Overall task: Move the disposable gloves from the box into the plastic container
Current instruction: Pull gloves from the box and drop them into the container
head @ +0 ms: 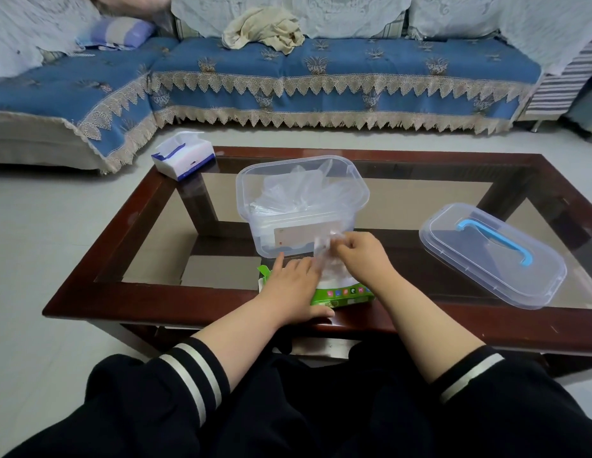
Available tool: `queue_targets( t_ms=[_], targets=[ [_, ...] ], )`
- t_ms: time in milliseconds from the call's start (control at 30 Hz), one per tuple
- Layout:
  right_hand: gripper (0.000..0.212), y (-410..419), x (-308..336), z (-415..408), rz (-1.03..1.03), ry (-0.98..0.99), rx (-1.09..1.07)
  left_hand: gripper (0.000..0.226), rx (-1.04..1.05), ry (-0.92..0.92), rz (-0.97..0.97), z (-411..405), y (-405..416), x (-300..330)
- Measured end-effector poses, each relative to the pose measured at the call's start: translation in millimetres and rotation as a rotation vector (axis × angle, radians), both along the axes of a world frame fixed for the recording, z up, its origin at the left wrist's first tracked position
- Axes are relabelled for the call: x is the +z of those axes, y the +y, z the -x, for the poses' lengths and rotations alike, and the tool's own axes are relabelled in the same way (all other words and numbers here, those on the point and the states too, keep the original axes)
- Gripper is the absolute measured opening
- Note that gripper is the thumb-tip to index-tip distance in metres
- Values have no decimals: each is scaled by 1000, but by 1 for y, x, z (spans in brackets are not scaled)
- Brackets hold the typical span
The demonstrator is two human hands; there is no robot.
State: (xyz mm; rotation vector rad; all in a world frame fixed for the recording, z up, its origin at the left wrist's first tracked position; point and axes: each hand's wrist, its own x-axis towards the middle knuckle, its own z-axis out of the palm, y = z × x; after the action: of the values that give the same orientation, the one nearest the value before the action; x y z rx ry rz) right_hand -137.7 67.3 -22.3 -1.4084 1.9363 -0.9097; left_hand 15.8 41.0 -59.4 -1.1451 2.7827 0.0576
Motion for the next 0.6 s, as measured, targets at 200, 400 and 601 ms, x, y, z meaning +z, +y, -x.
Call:
queue_targets(
  t_ms=[200,400,601],
  targets=[
    [36,0,-8,-29,63,-547,-218,94,48,-19,-19,6,2,-9],
    [26,17,7,-47,160,-775,-245,84,90,-1,-55,6,4,-8],
    [22,22,35,-93,266,-936,-206,60,158,24,-163,10,8,8]
  ],
)
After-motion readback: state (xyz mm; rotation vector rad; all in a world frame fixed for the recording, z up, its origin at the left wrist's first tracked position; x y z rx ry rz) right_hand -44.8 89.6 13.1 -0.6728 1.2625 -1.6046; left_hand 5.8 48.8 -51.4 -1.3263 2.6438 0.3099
